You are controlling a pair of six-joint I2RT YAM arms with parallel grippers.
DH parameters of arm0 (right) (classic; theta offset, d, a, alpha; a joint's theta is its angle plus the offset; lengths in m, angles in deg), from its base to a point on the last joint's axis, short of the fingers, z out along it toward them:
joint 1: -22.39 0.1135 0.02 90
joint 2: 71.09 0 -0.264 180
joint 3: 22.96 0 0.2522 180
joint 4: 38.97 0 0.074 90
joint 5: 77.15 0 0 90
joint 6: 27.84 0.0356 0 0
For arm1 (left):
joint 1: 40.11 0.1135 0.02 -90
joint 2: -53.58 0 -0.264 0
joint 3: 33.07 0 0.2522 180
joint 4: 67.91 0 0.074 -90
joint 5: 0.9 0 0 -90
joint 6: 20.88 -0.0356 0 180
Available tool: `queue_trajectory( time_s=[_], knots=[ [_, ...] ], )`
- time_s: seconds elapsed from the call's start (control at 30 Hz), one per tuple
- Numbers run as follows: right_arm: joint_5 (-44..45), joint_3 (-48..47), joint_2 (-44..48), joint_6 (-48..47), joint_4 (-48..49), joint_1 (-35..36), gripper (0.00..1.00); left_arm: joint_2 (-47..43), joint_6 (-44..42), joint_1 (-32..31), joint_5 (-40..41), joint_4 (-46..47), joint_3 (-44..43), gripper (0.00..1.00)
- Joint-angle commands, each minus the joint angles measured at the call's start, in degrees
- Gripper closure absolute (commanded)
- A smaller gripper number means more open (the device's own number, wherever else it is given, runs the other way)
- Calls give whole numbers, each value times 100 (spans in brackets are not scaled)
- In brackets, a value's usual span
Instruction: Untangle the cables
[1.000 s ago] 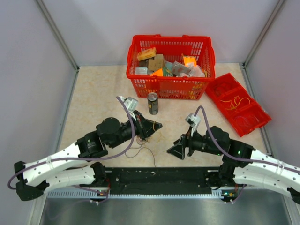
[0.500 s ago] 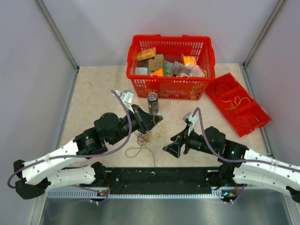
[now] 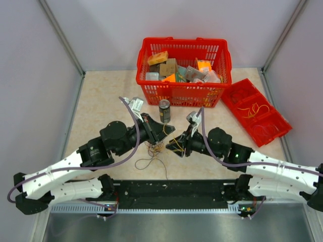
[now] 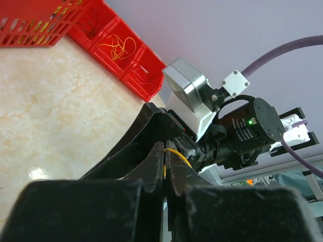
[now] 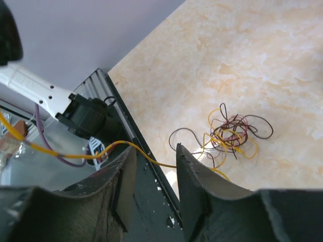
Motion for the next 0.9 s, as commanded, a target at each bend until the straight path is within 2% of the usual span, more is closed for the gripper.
queue_trajectory(
  time_s=[0.0, 0.03, 0.07, 0.1, 0.13, 0.2, 0.23, 0.27, 0.3, 0.33, 0.43, 0.5, 0.53, 0.63, 0.7, 0.77, 0.87],
  knots=[
    [193, -464, -274, -37, 441, -47, 69, -168, 43, -17, -93, 101, -130, 100],
    [150, -482, -335, -11, 511, -47, 73, -186, 35, -9, -101, 92, -122, 100],
    [79, -500, -388, 15, 538, -47, 81, -195, 17, -9, -110, 109, -104, 100],
    [61, -517, -415, 59, 538, -47, 94, -203, -35, -9, -110, 101, -104, 100],
    [79, -535, -424, 95, 512, -47, 100, -203, -114, -17, -119, 23, -113, 100],
    [140, -500, -336, 200, 459, -47, 100, -204, -447, -17, -67, -266, -183, 97],
    [149, -465, -266, 261, 433, -47, 100, -195, -492, -9, 108, -564, -253, 73],
    [158, -430, -187, 323, 398, -47, 100, -221, -449, -9, 344, -967, -314, 41],
    [167, -412, -134, 367, 345, -47, 100, -256, -423, -9, 573, -1285, -315, 26],
    [167, -395, -64, 402, 266, -47, 100, -352, -405, -9, 749, -1462, -245, 4],
    [254, -377, 129, 429, 38, -47, 100, -939, -317, -9, 1058, -1622, 254, 2],
    [429, -386, 244, 429, -138, -56, 100, -1361, -177, -9, 1216, -1683, 633, 6],
    [491, -377, 323, 438, -209, -56, 100, -1581, -115, -9, 1260, -1718, 826, 9],
    [536, -386, 429, 508, -341, -64, 100, -2022, 34, -9, 1182, -1745, 1388, 31],
    [510, -429, 455, 569, -367, -73, 100, -2058, 201, -17, 1033, -1736, 1653, 39],
    [501, -447, 438, 613, -367, -65, 100, -1814, 315, -9, 779, -1736, 1794, 38],
    [553, -482, 412, 648, -402, -73, 100, -1146, 308, -17, 51, -1369, 1856, 30]
  ],
)
